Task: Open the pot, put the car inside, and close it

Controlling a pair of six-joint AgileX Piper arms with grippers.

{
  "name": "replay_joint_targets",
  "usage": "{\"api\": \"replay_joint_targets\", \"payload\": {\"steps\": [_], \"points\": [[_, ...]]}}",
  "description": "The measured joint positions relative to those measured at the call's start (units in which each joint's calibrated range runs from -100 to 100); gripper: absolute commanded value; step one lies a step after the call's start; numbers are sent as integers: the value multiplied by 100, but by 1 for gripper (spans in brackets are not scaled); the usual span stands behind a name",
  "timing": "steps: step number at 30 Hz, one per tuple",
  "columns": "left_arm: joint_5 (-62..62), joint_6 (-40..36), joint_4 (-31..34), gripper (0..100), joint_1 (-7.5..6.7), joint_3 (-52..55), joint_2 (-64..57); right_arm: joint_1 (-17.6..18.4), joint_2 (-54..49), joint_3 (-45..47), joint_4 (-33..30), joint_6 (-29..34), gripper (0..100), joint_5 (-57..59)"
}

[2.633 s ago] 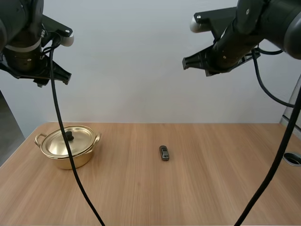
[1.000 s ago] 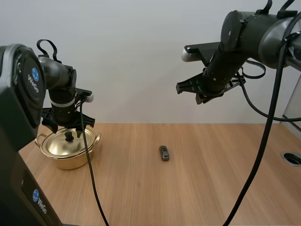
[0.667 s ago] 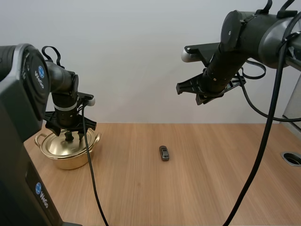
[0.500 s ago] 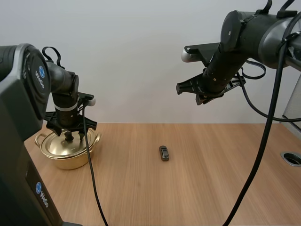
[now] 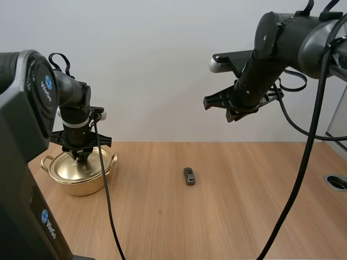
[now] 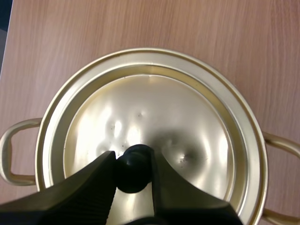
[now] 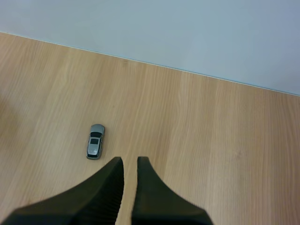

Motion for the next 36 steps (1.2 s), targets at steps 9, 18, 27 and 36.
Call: {"api": "replay_joint_targets", "payload": {"steps": [9, 18, 27, 36], "points": [[216, 1, 0, 0, 0, -458, -123, 0, 0, 0, 0, 0, 20, -155], [1370, 226, 0, 0, 0, -1759, -934, 0, 0, 0, 373, 0, 11, -802], [2470, 699, -240, 0, 0, -2082, -2512, 0, 721, 6, 1082, -408, 26, -1097], [2276, 1191, -701, 0, 0, -2082, -4214, 197, 2317, 16, 1230, -1039, 90, 89]]}}
